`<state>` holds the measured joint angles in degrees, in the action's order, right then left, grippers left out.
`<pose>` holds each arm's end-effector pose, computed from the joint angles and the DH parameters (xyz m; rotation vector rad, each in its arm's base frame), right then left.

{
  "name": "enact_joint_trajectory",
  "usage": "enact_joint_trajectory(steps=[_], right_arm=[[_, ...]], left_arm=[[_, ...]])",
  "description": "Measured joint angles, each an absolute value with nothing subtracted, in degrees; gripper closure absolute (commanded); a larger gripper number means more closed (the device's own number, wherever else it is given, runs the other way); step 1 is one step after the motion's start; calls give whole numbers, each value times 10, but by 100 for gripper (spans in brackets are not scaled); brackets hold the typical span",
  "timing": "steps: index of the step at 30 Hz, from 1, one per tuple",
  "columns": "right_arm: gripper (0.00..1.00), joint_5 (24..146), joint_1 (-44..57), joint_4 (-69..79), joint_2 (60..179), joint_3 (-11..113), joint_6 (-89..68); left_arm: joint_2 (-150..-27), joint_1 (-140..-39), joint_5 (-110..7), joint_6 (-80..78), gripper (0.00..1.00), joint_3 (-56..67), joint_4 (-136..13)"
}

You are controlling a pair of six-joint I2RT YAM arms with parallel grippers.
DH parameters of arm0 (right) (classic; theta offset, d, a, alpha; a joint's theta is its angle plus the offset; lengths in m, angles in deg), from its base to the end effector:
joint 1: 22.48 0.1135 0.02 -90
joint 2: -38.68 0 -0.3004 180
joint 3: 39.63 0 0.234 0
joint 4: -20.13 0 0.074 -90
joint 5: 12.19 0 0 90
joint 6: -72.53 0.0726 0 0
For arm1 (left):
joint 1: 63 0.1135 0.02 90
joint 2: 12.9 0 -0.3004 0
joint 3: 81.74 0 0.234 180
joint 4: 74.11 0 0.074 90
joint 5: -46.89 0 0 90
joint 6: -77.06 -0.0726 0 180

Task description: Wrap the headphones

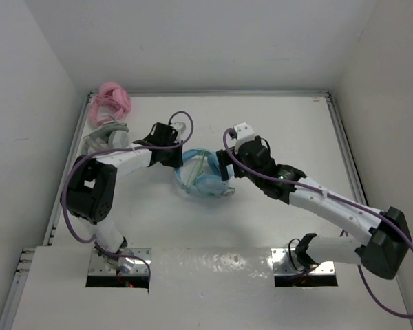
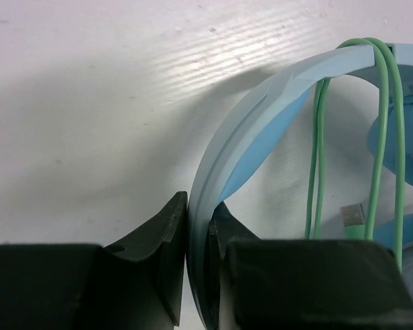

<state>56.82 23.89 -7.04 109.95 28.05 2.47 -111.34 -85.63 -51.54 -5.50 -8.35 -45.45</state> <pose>0.2113 0.1839 0.3108 -0.2614 2.0681 0.3231 0.3304 -0.1493 0.1940 0.3963 2.5083 -0.3965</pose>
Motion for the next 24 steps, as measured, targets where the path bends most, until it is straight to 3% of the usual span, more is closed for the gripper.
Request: enact_joint_trajectory(steps=[6,17,24], right_arm=[[1,545,237,-69,1042,208,29],[1,557,237,-31,1041,199,29],[1,570,237,1,1082,197,35]], left_arm=[[-1044,-809,-522,-78,100,-93,-427],[-884,-686,-528,-249,100,-133,-298],[-854,-489,-543,-374,100,-148,-228]])
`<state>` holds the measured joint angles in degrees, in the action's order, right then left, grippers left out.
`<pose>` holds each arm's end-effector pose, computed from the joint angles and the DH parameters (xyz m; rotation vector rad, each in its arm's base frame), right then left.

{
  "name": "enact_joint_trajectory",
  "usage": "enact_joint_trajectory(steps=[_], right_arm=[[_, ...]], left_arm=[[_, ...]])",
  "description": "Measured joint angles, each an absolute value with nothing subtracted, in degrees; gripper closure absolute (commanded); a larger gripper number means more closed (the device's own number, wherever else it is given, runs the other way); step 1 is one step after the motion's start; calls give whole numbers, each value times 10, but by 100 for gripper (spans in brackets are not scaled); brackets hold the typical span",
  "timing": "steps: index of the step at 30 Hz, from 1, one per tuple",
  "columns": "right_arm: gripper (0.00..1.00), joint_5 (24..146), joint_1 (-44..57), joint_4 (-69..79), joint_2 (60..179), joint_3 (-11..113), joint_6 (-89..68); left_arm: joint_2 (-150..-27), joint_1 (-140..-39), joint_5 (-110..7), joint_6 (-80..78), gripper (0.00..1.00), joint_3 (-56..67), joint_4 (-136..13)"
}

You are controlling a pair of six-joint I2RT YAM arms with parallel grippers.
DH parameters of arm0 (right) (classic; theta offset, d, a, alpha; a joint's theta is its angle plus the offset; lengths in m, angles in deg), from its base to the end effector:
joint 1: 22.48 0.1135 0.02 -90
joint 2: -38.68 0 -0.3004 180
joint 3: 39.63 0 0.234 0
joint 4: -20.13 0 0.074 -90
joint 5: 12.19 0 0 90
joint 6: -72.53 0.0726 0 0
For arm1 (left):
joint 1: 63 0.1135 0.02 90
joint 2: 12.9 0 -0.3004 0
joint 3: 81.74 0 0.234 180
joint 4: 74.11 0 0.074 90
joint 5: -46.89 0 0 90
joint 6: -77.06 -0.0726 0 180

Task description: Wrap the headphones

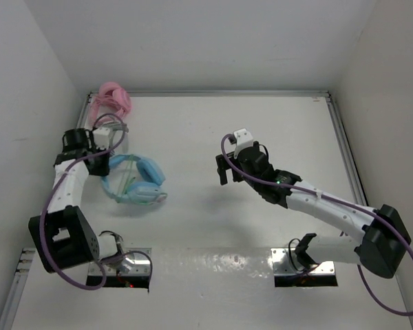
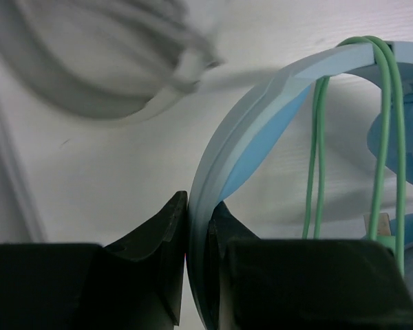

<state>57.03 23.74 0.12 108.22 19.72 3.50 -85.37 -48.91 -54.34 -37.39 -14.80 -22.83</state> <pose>0.2040 0.1756 0.2822 -0.2391 2.0644 0.3419 0.2381 0.0452 0.2559 0.3026 2.5156 0.0140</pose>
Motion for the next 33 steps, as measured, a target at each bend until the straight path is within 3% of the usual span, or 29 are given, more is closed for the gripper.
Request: enact_joint_trajectory(steps=[6,12,17,23,26,27,30,33], right_arm=[[1,587,237,19,1098,197,35],[1,596,237,19,1113,199,35],[1,599,237,21,1114,201,35],[1,599,237,21,1114,204,35],[1,599,237,19,1114,204,35],[1,599,237,18,1114,204,35],[1,599,237,18,1114,204,35],[1,599,237,17,1114,204,35]], left_arm=[[-868,-273,-611,-508,100,-153,-188],[-954,-143,-666,-624,100,-139,-165],[-1030,-85,-682,-674,100,-119,-182],[-1031,-83,-689,-664,100,-129,-252],[-1033,-83,-688,-652,82,-133,-284],[-1035,-83,-689,-647,67,-133,-294],[-1038,-83,-689,-642,43,-139,-315],[-1038,-83,-689,-637,36,-149,-336]])
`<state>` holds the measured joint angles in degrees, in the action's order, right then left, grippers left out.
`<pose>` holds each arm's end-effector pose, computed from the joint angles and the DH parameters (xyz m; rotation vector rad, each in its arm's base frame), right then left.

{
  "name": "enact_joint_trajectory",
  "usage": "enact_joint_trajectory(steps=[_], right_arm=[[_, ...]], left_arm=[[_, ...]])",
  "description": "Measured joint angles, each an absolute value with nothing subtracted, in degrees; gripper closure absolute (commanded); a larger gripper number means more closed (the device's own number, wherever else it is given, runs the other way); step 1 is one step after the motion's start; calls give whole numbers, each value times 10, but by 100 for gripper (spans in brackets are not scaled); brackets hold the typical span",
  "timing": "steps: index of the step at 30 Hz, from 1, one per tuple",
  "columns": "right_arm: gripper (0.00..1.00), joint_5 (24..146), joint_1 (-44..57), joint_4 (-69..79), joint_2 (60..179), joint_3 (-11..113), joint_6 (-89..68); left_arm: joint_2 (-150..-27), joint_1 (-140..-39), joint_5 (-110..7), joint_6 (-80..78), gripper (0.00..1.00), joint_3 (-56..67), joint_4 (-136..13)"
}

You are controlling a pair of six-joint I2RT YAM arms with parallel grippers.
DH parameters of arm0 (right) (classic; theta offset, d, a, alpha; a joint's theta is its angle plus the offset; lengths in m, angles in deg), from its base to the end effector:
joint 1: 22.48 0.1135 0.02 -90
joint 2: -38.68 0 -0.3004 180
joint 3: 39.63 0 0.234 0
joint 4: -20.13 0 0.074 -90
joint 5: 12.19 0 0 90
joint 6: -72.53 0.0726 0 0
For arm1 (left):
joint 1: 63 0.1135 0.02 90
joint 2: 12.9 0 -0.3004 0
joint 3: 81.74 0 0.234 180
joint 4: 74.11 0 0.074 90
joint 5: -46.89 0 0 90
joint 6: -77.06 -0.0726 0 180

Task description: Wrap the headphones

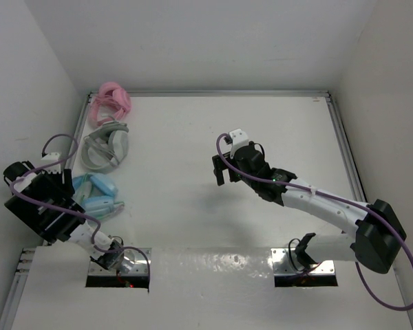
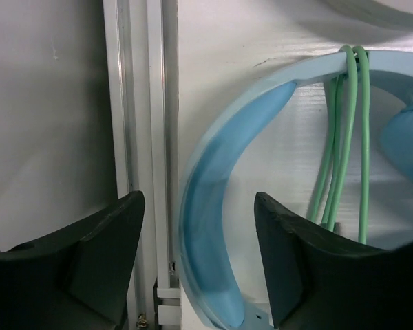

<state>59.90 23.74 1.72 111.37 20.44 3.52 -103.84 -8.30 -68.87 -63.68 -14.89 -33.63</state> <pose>0.2109 0.1878 0.2754 -0.2758 2.0881 0.3812 0.1982 0.2253 0.1925 0.0429 2.5235 0.1034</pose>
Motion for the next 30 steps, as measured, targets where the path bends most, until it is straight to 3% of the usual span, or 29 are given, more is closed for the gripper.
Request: enact_joint_trajectory(steps=[4,10,18,24,30], right_arm=[[1,599,237,16,1114,205,35],[1,599,237,10,1114,205,35],[1,594,237,-22,1114,219,32],[1,523,233,-65,1097,213,45],[1,481,176,-93,1035,148,80]], left_arm=[[-1038,-83,-689,-634,34,-152,-345],[-1026,-83,-695,-634,23,-152,-343],[-903,-112,-679,-587,22,-151,-343],[-813,-319,-612,-504,23,-110,-323],[-817,-633,-499,-389,24,-36,-333]])
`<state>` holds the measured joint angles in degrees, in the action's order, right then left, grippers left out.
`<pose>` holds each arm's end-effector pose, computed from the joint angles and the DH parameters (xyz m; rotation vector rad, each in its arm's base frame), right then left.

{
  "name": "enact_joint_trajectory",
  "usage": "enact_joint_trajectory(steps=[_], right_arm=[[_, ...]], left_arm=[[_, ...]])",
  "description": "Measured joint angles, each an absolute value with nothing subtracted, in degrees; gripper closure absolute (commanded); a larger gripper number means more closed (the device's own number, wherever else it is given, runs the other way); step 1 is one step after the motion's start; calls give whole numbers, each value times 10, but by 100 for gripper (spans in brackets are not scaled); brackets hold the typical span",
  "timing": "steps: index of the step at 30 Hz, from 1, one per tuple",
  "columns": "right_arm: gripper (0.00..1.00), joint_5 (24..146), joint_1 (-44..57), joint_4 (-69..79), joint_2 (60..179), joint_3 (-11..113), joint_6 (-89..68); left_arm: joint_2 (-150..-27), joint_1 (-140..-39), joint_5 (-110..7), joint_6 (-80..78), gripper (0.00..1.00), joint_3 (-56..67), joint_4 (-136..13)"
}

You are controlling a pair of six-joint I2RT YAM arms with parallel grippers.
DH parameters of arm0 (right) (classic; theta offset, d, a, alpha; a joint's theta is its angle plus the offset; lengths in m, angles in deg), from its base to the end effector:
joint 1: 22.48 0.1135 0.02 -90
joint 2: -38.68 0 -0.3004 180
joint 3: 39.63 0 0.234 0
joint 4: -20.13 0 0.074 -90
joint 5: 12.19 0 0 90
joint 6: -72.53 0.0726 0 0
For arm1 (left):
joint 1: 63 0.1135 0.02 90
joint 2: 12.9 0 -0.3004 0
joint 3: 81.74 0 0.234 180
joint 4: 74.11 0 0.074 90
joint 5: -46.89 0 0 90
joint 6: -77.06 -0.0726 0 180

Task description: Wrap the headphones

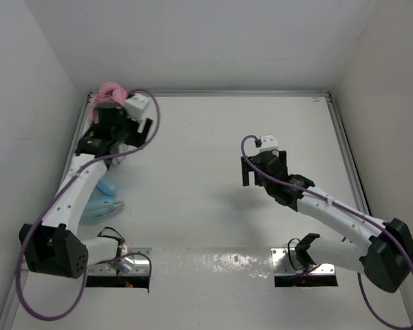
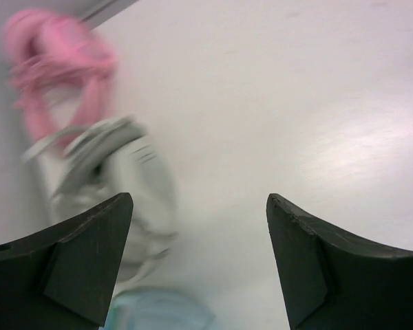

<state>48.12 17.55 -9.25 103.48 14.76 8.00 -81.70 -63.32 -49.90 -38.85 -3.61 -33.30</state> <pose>0.1974 0.1188 0.2553 -0.0076 2.1610 0.0655 0.2668 -0.0101 0.3552 0.5491 2.0467 0.1403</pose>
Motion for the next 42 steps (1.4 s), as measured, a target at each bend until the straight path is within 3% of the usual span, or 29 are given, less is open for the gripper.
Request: enact_joint_trajectory(steps=[7,16,22,42], right_arm=[[1,462,113,-102,957,52,95],[1,434,113,-105,910,13,100],[1,432,113,-115,904,11,109],[1,419,113,-108,838,-11,124]], left_arm=[[-913,-941,-320,-299,25,-29,-347],[-1024,-1075,-247,-213,27,-13,-372],[-1030,-1110,-238,-190,27,-14,-401],[-998,-1089,-245,-195,27,-32,-395]])
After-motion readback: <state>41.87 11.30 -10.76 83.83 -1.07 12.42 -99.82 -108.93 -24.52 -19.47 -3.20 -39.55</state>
